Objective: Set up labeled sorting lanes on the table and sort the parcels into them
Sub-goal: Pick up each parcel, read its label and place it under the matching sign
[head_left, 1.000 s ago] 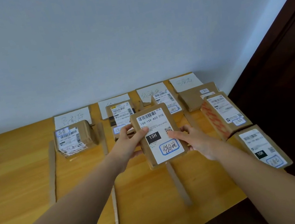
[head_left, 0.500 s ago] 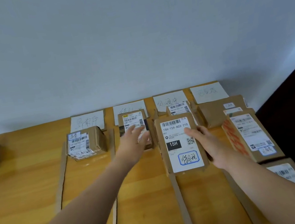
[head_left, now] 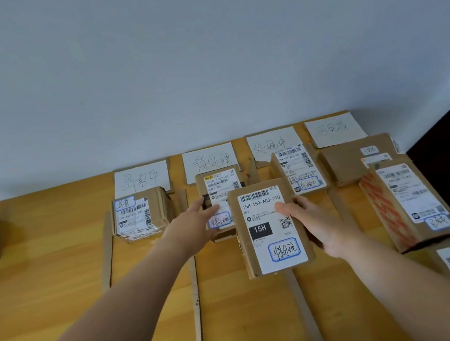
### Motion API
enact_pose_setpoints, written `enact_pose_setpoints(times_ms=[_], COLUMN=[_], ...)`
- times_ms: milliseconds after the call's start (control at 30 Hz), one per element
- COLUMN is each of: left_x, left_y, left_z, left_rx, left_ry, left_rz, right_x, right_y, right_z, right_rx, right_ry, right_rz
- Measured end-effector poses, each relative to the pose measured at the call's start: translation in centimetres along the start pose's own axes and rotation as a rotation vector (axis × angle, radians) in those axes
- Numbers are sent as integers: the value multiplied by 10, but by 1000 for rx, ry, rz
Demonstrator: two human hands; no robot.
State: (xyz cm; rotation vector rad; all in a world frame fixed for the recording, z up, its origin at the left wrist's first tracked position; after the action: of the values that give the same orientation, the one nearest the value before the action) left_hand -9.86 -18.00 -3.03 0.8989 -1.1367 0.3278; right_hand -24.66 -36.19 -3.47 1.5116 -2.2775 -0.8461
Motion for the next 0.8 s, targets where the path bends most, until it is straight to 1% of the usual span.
enact_pose_setpoints(times_ms=[100, 267, 367, 467, 533, 700, 800], left_x=[-4, -4, 5, 10, 8, -3, -12], left_y=[1, 3, 13, 28, 38, 62, 71], left_z=[-1, -6, -13, -26, -33, -51, -61], left_rx=[-27, -74, -119, -107, -97, -78, -56], left_ry=[-5, 85, 95, 163, 201, 249, 268], left_rz=[11, 0, 84, 173, 195, 172, 144], right_x=[-8, -17, -24, -35, -42, -62, -65], right_y=[5, 14, 21, 25, 28, 33, 31], right_z=[1, 2, 2, 6, 11, 29, 44], right_rx=[0, 13, 13, -3, -16, -70, -118], right_ry=[16, 58, 90, 115, 128, 184, 246], right_rz=[13, 49, 49, 25, 14, -28, -1])
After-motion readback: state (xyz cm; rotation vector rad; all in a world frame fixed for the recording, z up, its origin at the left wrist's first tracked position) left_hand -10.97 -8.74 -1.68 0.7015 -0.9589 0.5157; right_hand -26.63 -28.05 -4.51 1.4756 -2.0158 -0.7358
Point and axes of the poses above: each hand's wrist, its own y-axis away from the middle knuckle, its own x-axis out of the back of the hand, z = x × y, the point moved 6 cm from there along -y, towards the middle knuckle, and after that the axes turned 3 degrees about -y, right-handed, at the moved point
